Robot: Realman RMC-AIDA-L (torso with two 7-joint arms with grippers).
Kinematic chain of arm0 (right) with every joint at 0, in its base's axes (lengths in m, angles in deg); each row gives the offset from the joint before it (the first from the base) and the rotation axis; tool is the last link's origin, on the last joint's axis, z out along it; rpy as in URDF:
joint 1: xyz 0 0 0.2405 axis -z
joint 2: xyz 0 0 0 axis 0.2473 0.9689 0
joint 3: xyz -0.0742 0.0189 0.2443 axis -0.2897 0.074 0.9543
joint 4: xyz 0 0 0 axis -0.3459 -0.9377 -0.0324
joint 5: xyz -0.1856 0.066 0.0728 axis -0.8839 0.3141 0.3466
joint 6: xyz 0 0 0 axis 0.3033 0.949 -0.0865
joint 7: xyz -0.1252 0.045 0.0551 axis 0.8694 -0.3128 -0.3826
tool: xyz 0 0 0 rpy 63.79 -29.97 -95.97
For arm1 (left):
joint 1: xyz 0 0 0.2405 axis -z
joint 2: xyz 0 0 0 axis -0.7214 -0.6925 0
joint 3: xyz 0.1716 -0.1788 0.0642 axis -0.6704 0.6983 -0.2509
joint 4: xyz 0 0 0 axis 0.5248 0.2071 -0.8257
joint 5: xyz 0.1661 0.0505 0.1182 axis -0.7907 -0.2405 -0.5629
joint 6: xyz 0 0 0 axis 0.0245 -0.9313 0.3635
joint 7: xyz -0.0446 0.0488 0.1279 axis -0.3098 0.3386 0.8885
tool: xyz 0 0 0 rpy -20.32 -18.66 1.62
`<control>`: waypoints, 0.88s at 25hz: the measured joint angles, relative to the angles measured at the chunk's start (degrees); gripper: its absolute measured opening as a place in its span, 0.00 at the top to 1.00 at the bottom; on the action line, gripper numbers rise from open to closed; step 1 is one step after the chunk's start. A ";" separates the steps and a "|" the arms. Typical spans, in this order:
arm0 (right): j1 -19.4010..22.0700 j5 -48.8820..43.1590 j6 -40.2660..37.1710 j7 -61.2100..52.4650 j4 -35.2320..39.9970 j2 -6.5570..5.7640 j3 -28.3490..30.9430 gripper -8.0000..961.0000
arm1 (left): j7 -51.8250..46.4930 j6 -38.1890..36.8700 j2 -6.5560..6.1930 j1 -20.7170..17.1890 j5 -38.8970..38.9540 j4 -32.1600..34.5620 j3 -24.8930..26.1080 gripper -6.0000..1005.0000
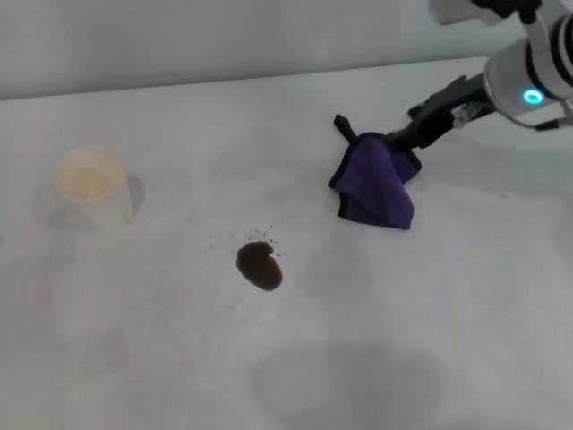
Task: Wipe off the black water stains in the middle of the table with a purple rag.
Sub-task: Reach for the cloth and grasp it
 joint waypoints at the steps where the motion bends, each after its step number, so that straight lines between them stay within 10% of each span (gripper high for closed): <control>1: -0.25 -5.57 2.12 -1.64 3.06 1.80 1.21 0.35 | 0.00 -0.02 0.00 0.27 -0.01 -0.12 0.01 0.12; 6: -3.65 -15.87 5.31 -9.21 4.32 2.72 -1.38 0.35 | -0.01 -0.05 0.02 1.36 0.27 -0.75 0.00 0.12; 22: -8.37 -6.42 -5.72 -9.95 -11.97 3.22 -5.47 0.36 | -0.01 0.14 0.02 2.09 0.84 -1.17 0.00 0.12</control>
